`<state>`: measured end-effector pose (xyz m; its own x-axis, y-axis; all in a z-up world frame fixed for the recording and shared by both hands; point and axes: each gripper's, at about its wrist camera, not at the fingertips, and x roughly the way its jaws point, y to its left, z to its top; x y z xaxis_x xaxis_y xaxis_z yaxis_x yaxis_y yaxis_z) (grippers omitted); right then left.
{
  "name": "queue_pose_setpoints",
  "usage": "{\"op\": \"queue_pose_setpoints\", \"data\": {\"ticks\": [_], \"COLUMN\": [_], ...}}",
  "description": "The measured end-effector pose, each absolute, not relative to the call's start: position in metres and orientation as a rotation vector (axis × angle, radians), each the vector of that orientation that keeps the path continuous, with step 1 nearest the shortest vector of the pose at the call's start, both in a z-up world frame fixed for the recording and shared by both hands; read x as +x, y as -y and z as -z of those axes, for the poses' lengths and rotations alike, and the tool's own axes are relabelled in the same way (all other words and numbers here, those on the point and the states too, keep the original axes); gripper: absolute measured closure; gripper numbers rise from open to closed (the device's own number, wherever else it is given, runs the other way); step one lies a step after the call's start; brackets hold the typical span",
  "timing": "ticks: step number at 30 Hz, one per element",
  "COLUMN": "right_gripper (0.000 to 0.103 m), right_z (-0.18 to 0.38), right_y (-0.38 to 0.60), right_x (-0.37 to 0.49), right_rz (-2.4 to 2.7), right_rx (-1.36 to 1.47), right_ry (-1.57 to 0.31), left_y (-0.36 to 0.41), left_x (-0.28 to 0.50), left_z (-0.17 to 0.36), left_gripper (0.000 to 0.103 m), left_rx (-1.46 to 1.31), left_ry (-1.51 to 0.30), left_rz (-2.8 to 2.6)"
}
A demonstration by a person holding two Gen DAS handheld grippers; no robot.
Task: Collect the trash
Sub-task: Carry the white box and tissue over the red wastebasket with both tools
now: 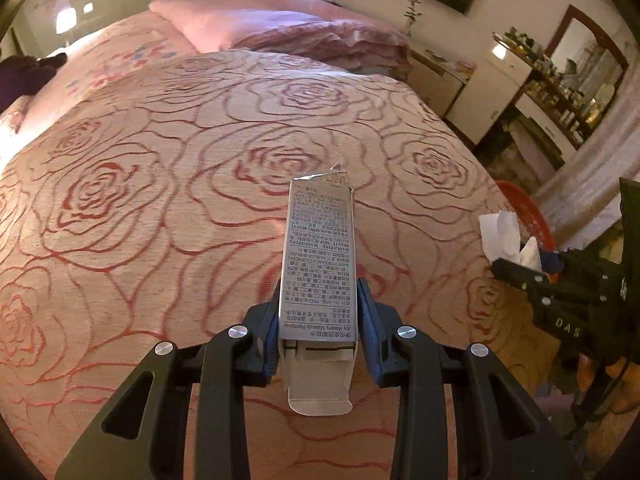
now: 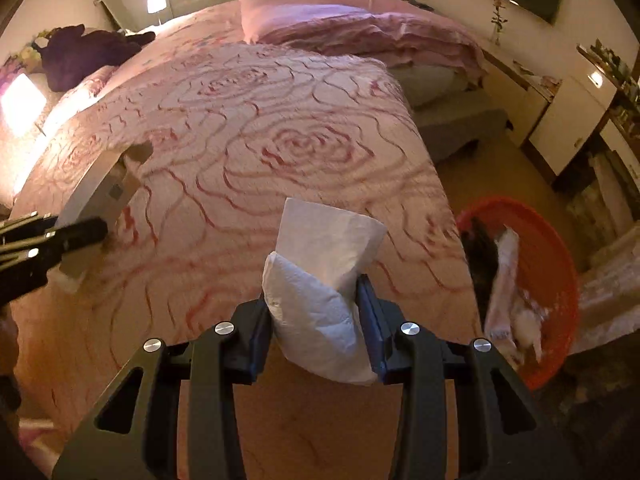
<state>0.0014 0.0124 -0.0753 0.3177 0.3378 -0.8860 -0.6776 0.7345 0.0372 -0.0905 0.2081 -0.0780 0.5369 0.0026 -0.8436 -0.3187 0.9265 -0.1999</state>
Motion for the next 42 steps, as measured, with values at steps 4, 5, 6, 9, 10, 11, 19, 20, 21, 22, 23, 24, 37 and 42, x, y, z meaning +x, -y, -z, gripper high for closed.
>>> {"op": "queue_pose_setpoints", "data": {"ticks": [4, 5, 6, 9, 10, 11, 19, 20, 21, 22, 23, 24, 37, 42], "right_gripper": [0.064, 0.064, 0.063, 0.056, 0.053, 0.050, 0.048, 0.048, 0.048, 0.048, 0.052, 0.054, 0.075, 0.075], "right_z": [0.077, 0.078, 0.078, 0.079, 0.079, 0.079, 0.076, 0.077, 0.077, 0.079, 0.079, 0.079, 0.070, 0.063], "right_y": [-0.005, -0.004, -0.004, -0.004, -0.005, -0.006, -0.014, -0.015, -0.015, -0.014, -0.014, -0.013, 0.024, 0.047], "right_x": [-0.005, -0.005, -0.005, -0.006, -0.007, -0.008, -0.002, 0.000, 0.001, 0.003, 0.004, 0.004, 0.016, 0.026], "right_rz": [-0.700, -0.700, -0.701, -0.714, -0.719, -0.719, -0.702, -0.700, -0.699, -0.694, -0.688, -0.685, -0.648, -0.615], "right_rx": [-0.369, -0.359, -0.353, -0.346, -0.346, -0.350, -0.327, -0.321, -0.317, -0.313, -0.312, -0.318, -0.199, -0.135], "right_ry": [-1.052, -1.052, -1.053, -1.049, -1.046, -1.040, -1.017, -1.014, -1.016, -1.019, -1.013, -1.005, -1.012, -1.012], "left_y": [-0.194, -0.192, -0.191, -0.189, -0.189, -0.189, -0.188, -0.187, -0.188, -0.187, -0.188, -0.188, -0.178, -0.165], "left_x": [-0.084, -0.084, -0.083, -0.081, -0.080, -0.080, -0.073, -0.073, -0.072, -0.071, -0.071, -0.070, -0.059, -0.049], "left_z": [0.080, 0.080, 0.080, 0.080, 0.080, 0.080, 0.078, 0.077, 0.078, 0.078, 0.078, 0.078, 0.072, 0.064], "left_gripper": [0.072, 0.072, 0.072, 0.072, 0.072, 0.072, 0.072, 0.072, 0.072, 0.072, 0.072, 0.072, 0.072, 0.072], "left_rx": [-0.327, -0.323, -0.322, -0.315, -0.314, -0.312, -0.297, -0.298, -0.298, -0.295, -0.294, -0.293, -0.314, -0.300], "left_ry": [-1.002, -1.004, -1.006, -1.011, -1.013, -1.014, -1.015, -1.014, -1.014, -1.014, -1.015, -1.016, -1.004, -0.988], "left_rz": [-0.166, -0.163, -0.161, -0.165, -0.167, -0.168, -0.174, -0.176, -0.179, -0.181, -0.181, -0.181, -0.117, -0.075]}}
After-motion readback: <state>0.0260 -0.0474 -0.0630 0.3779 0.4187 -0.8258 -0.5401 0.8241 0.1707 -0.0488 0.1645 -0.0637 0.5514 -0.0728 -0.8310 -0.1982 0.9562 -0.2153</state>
